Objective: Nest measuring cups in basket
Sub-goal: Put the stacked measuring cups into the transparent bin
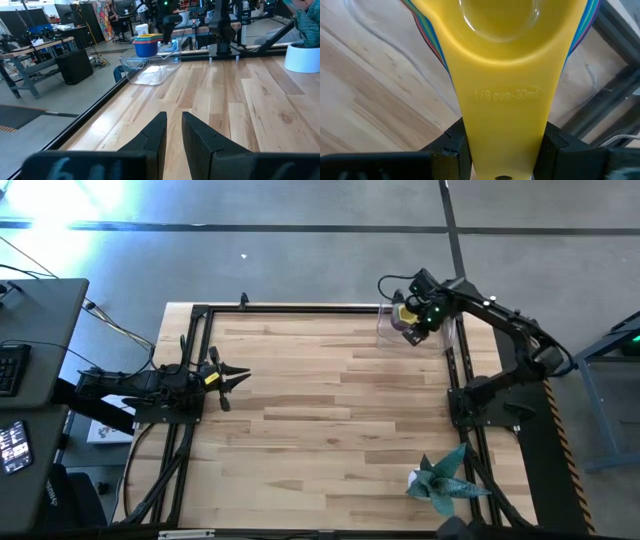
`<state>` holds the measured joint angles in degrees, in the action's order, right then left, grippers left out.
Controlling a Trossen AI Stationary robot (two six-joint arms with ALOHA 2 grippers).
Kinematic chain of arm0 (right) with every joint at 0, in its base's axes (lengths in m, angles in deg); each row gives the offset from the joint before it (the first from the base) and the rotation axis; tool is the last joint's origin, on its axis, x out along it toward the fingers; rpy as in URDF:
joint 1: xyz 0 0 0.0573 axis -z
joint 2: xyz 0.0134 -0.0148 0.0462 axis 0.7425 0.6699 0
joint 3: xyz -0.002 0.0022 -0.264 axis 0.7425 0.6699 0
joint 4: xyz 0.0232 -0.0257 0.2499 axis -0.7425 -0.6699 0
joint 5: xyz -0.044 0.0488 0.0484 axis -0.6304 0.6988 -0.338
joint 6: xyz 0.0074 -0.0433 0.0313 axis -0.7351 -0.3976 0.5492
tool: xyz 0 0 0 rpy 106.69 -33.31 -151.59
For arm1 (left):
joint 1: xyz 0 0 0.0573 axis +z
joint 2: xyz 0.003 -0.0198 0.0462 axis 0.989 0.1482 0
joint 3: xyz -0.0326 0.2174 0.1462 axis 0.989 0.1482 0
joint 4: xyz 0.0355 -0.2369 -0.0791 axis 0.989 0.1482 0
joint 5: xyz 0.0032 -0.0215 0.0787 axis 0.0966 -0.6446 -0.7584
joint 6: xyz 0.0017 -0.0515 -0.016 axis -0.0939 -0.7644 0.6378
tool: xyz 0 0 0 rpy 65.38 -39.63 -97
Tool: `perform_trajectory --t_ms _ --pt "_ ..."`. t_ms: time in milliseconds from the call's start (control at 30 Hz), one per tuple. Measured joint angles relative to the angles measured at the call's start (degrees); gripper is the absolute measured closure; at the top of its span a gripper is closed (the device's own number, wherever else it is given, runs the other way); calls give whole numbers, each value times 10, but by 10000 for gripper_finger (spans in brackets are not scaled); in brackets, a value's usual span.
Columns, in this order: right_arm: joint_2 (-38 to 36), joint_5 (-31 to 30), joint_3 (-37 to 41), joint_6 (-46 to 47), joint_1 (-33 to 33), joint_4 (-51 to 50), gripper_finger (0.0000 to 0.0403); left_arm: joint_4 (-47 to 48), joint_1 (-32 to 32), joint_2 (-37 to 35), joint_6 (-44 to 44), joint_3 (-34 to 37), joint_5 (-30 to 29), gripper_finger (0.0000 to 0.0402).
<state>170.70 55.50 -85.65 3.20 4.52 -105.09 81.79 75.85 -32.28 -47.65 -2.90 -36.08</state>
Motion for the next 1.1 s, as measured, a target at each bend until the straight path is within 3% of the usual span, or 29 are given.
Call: perform_trajectory --t_ms 467,633,800,1100 --pt "53 24 0 -45 39 23 279 0 0 0 0 0 0 353" --pt "54 1 0 -51 53 9 279 0 0 0 0 0 0 353" --pt "56 26 0 -64 64 10 279 0 0 0 0 0 0 353" --pt "114 36 0 -79 64 -10 279 0 0 0 0 0 0 353"
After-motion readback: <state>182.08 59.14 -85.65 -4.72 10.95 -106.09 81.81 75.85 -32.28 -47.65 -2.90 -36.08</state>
